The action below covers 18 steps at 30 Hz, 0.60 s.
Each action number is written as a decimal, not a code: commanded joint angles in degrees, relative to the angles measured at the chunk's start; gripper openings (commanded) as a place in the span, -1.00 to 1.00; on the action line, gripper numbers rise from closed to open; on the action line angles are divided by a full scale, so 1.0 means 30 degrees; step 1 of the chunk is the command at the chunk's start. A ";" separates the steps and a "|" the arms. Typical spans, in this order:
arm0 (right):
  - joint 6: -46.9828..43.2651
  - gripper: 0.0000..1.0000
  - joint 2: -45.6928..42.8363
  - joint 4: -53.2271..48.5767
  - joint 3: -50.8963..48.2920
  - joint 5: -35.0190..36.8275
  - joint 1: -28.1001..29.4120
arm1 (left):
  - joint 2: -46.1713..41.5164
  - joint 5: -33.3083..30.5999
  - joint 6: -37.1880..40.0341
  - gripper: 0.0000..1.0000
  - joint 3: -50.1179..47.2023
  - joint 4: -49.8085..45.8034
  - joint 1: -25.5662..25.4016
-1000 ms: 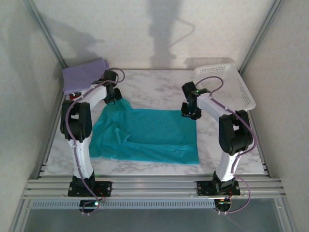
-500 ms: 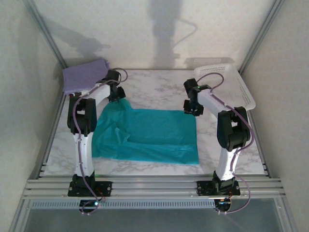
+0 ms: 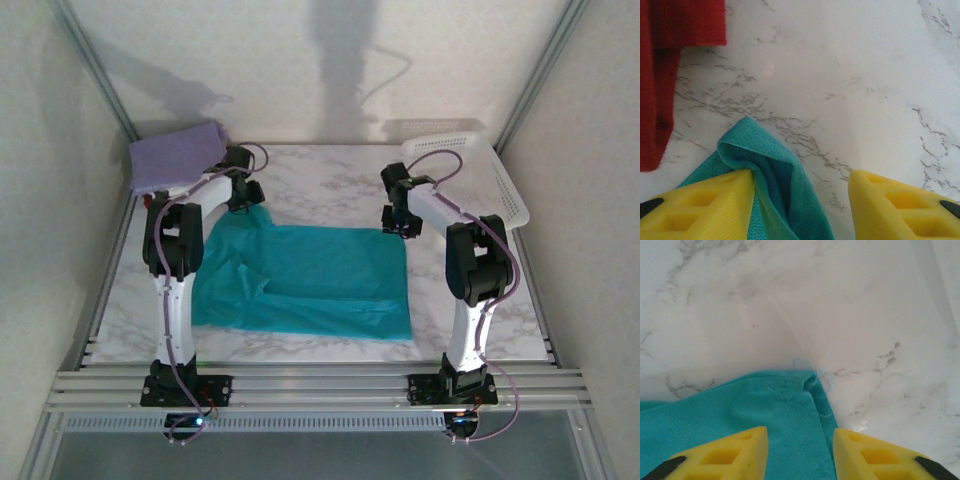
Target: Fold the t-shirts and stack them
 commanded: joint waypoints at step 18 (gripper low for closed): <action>-0.1187 -0.20 0.0822 0.2269 -0.0634 0.0712 -0.0169 | 0.2104 -0.2348 0.1456 -0.76 0.2037 -0.2812 -0.0796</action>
